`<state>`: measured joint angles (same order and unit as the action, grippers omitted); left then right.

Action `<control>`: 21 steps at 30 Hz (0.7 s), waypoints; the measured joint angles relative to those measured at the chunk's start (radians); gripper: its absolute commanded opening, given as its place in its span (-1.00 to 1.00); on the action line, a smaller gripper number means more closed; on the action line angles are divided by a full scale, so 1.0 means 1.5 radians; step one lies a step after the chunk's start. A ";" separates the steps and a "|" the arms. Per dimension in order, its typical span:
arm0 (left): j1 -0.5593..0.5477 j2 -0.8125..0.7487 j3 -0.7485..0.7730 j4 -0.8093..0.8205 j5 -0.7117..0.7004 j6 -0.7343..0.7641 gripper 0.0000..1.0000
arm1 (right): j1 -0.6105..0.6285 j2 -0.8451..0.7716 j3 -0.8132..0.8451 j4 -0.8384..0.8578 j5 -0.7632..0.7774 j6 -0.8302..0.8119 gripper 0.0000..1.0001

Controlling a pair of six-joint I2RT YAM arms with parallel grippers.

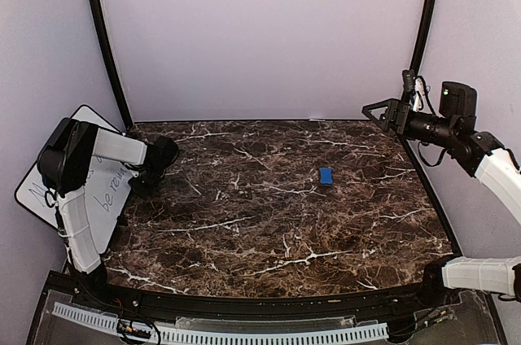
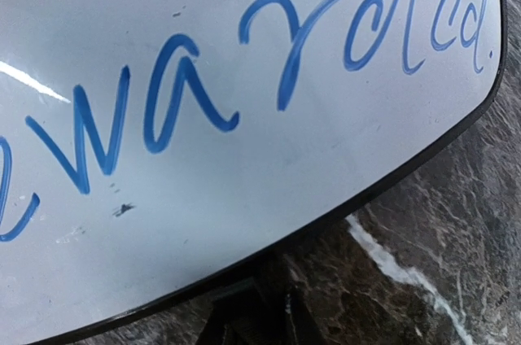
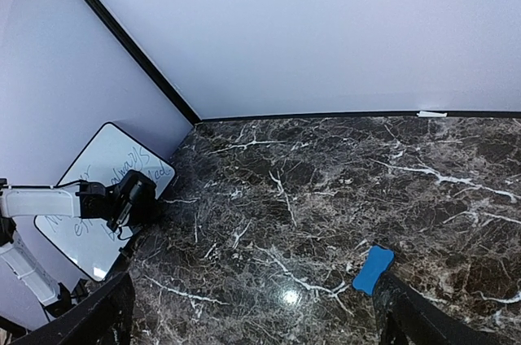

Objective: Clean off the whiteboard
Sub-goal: Move the whiteboard to the center of the board.

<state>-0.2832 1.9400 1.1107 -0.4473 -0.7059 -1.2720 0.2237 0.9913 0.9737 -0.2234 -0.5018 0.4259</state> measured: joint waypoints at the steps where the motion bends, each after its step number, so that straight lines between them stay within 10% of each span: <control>1: -0.008 0.005 0.006 0.000 -0.002 0.000 -1.00 | 0.000 0.000 0.000 0.001 0.000 0.000 0.97; 21: -0.252 0.129 0.185 0.023 0.004 0.061 -1.00 | 0.002 0.000 0.000 0.005 -0.002 0.002 0.97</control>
<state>-0.6617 2.1342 1.3888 -0.4133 -0.7002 -1.1801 0.2264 0.9909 0.9737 -0.2165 -0.5045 0.4294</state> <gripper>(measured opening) 0.152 0.986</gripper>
